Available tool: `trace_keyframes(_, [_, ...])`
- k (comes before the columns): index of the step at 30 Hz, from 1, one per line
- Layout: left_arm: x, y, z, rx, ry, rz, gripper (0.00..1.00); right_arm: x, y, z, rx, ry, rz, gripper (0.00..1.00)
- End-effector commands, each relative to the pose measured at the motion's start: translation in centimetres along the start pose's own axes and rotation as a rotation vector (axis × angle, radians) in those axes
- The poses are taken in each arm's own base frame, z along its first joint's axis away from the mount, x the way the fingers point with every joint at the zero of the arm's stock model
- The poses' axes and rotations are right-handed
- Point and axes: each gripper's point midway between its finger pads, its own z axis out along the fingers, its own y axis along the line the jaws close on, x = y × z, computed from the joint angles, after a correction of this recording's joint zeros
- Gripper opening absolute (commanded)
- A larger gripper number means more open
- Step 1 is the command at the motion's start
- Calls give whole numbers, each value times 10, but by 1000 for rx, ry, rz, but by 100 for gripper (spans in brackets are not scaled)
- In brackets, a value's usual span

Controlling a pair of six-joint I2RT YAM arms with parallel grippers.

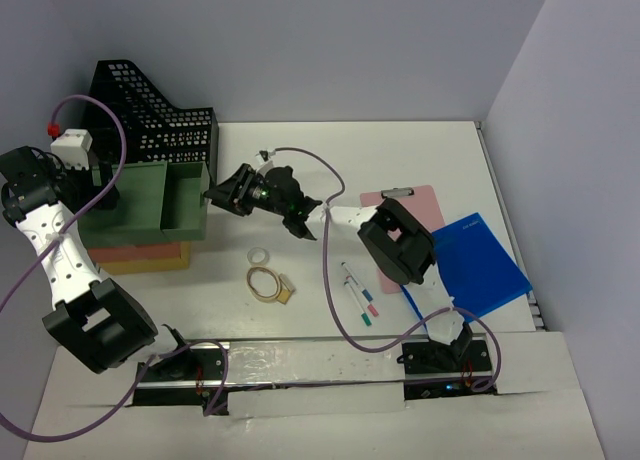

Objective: Organize the desk

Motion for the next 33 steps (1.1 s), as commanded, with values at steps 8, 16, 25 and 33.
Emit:
trace_keyframes(8, [29,-14,-1,51,128,-74,99,-48,64,-43,-68,-97,-131,62])
trace_keyframes(16, [2,-11,-16,23,53,-63,99,-68,27,-155,294,-57,-441,59])
trace_keyframes(25, [-15,-8,-37,-41,7,-55,99,-37,-50,-339,1053,123,-714,46])
trace_keyframes(33, [-35,-39,-59,-203,57,98,99,34,-101,-402,1251,302,-627,44])
